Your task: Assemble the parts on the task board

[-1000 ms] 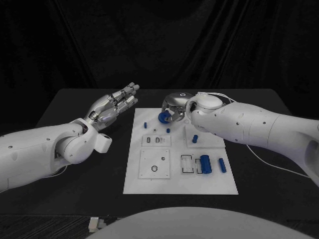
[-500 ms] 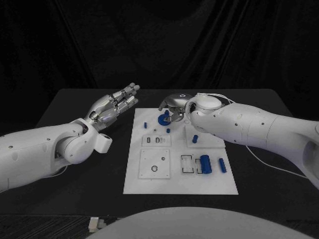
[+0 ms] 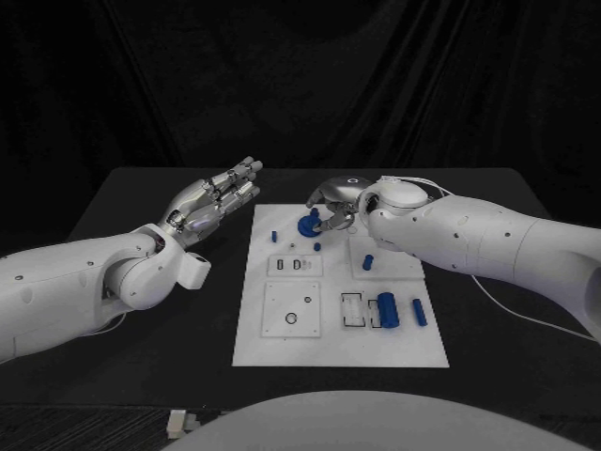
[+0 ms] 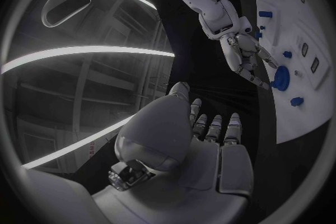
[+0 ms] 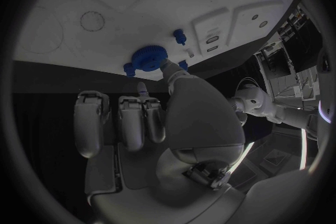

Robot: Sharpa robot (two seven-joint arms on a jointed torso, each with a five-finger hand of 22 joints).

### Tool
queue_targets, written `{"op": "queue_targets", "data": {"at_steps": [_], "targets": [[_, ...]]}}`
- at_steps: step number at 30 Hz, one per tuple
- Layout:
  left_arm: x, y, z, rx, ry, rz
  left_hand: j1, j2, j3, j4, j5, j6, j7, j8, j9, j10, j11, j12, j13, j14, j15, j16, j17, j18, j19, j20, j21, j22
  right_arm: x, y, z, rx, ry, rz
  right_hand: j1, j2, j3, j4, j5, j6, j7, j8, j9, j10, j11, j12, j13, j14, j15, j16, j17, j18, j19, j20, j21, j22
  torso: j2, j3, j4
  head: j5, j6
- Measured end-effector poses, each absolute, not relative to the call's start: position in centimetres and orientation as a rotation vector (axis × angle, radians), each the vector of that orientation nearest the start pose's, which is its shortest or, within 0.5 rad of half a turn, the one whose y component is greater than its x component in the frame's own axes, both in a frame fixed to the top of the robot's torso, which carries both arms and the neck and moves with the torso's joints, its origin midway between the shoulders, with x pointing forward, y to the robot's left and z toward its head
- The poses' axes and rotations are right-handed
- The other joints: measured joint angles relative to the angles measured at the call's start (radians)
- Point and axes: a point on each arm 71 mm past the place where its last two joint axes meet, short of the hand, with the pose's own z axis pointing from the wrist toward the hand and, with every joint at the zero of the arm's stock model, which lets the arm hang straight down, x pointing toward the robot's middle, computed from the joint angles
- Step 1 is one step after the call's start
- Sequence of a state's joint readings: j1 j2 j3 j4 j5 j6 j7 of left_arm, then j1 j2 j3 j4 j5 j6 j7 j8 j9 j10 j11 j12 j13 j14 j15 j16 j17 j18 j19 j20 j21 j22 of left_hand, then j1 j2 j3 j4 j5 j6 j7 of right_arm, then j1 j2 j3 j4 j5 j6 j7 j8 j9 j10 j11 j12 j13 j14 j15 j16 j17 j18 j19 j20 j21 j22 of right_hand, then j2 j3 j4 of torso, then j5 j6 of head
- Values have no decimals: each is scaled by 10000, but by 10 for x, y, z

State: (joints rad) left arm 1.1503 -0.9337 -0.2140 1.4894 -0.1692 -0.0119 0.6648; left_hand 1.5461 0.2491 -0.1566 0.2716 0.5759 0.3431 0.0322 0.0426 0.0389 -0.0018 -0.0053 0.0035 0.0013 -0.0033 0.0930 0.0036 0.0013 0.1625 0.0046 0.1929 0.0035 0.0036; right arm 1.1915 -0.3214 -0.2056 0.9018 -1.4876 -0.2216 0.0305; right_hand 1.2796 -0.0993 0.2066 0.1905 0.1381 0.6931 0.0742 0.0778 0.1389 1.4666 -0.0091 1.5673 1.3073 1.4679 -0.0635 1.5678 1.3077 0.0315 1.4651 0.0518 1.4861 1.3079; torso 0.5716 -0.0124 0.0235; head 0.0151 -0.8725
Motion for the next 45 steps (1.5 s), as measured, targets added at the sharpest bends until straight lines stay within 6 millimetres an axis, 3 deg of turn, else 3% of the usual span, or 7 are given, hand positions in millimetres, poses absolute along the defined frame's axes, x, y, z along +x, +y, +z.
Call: {"op": "queue_targets", "data": {"at_steps": [8, 10, 16, 18, 24, 26, 45], "targets": [[444, 254, -242, -8635, 15281, -17334, 0, 0, 0, 0, 0, 37, 37, 0, 0, 0, 0, 0, 1, 37, 37, 0, 2, 0, 0, 0, 0, 0, 539, -131, -257, -4016, 17560, 5829, -222, 20, -176, 375, -189, 970, 84, 423, 103, 0, 0, 0, 3, 0, 0, 0, -1, 0, 0, 0, 26, -1, -6, 4, -7, 86, 59], [444, 255, -242, -8643, 15275, -17310, 0, 0, 0, 0, 0, 37, 37, 0, 0, 0, 0, 0, 1, 37, 37, 0, 2, 0, 0, 0, 0, 0, 539, -145, -246, -3935, 17268, 5836, -80, -113, -161, 387, -189, 1271, 67, 575, 167, 0, 0, 0, 8, 0, 0, 0, -1, 1, 0, 0, 123, -1, -7, 5, -6, 100, 64], [444, 255, -243, -8650, 15275, -17296, 0, 0, 0, 0, 0, 37, 37, 0, 0, 36, 35, 0, 2, 37, 36, 0, 2, 0, 0, 0, 0, 8, 533, -188, -223, -3440, 16753, 5722, 692, -349, -130, 410, 506, 1935, -22, 988, 451, 0, 0, 0, 7, 0, 0, 0, -1, 1, 0, 0, 418, -2, -12, 5, -6, 109, 47], [444, 255, -243, -8653, 15278, -17294, 0, 0, 0, 0, 0, 37, 37, 0, 0, 36, 35, 0, 2, 37, 36, 0, 3, 0, 0, 0, 0, 8, 529, -203, -219, -3208, 16703, 5650, 898, -434, -104, 384, 891, 1952, -38, 1081, 529, 0, 0, 0, 7, 0, 0, 0, -2, -1, 0, 0, 435, -2, -15, 4, -6, 109, 29], [444, 255, -243, -8665, 15290, -17295, 0, 0, 0, 0, 0, 37, 37, 0, 0, 36, 35, 0, 3, 37, 36, 0, 4, 0, 0, 0, 0, 8, 520, -238, -217, -2602, 16737, 5346, 1010, -545, -120, 484, 1203, 1797, -46, 1081, 587, 0, 0, 0, 6, 0, 0, 0, -2, -6, 36, -35, 435, -3, -19, 3, -8, 71, 1], [444, 255, -244, -8675, 15296, -17290, 0, 0, 0, 0, 0, 36, 37, 0, 0, 36, 35, 0, 3, 37, 36, 0, 4, 0, 0, 0, 0, 7, 517, -248, -220, -2423, 16778, 5239, 1010, -545, -104, 522, 1207, 1690, -38, 1081, 597, -1, 0, 0, 6, 0, 0, 0, -2, -164, 36, -35, 435, -3, -24, 2, -11, 54, -2], [443, 254, -246, -8707, 15329, -17291, 0, 0, -1, 0, 0, 36, 36, 0, 0, 36, 35, 0, -4, 36, 36, 0, -4, 1, 37, 36, 0, 6, 509, -299, -257, -1386, 16808, 4198, 1129, -664, -258, 896, 1011, 1129, 7, 1121, 656, -1, 0, 0, 4, 0, 0, 0, -3, -161, 35, -35, 435, -5, 1, 7, -7, 62, 19]]}}
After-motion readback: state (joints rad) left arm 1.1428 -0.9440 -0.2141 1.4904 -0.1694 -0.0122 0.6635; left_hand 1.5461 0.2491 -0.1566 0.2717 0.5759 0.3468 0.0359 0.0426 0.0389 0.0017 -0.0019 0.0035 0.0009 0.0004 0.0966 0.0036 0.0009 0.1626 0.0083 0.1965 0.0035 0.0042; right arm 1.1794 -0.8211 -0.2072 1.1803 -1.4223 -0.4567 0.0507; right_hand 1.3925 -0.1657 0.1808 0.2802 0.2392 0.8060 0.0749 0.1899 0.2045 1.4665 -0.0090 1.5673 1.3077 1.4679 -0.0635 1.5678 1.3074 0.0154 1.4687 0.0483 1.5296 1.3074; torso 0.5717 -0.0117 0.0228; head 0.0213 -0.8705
